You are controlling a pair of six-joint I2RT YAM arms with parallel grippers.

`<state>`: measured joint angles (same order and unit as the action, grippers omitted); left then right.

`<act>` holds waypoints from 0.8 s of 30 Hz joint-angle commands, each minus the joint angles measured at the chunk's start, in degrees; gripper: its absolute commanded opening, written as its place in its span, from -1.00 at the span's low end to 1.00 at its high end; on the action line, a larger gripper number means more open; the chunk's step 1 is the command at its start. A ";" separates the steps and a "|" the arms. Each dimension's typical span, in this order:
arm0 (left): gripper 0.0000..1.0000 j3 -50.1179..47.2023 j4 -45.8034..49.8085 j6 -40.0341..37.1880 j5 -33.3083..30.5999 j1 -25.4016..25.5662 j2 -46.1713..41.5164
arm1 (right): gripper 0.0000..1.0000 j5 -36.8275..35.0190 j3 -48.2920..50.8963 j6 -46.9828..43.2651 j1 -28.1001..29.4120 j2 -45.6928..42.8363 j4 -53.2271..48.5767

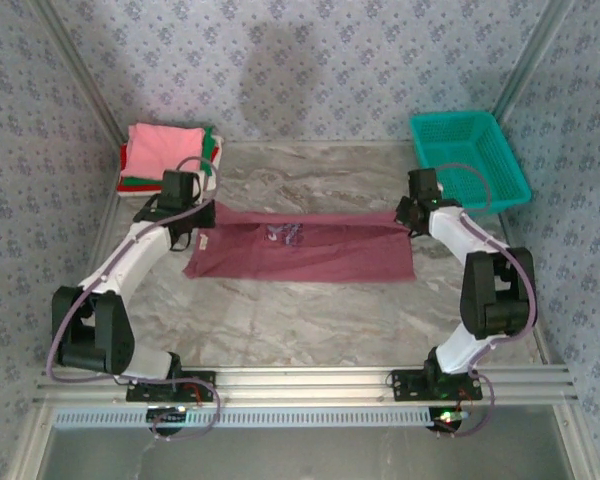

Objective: Fold and stack the t-shirts

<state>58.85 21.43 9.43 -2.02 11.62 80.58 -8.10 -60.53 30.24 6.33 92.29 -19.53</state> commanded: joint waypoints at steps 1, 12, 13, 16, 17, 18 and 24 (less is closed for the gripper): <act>-0.62 -3.04 4.37 2.70 -1.08 0.94 -4.07 | -0.47 0.61 4.67 2.18 0.62 -5.57 -1.71; 0.08 0.49 0.11 1.09 5.51 1.13 -1.61 | -0.26 5.45 0.42 -1.60 1.35 -8.48 -3.76; 0.08 2.47 -0.09 0.65 7.28 1.20 1.09 | -0.26 6.31 -1.34 -1.86 1.61 -6.45 -3.90; 0.16 9.00 1.65 -2.46 10.11 2.15 10.17 | -0.27 8.55 -4.69 -1.44 2.49 -1.90 -3.43; 0.20 11.51 3.08 -3.80 10.53 2.63 13.39 | -0.28 9.33 -4.97 -1.29 2.93 -1.07 -2.71; 0.23 13.60 4.19 -4.74 10.65 3.07 15.96 | -0.28 9.50 -5.02 -1.02 3.30 -0.53 -2.30; 0.33 22.76 7.62 -8.31 7.52 6.16 27.91 | -0.29 9.22 -4.63 -1.36 4.59 0.72 -2.01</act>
<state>77.89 25.67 4.34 6.17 16.73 106.00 0.36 -64.34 29.95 10.76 92.82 -20.99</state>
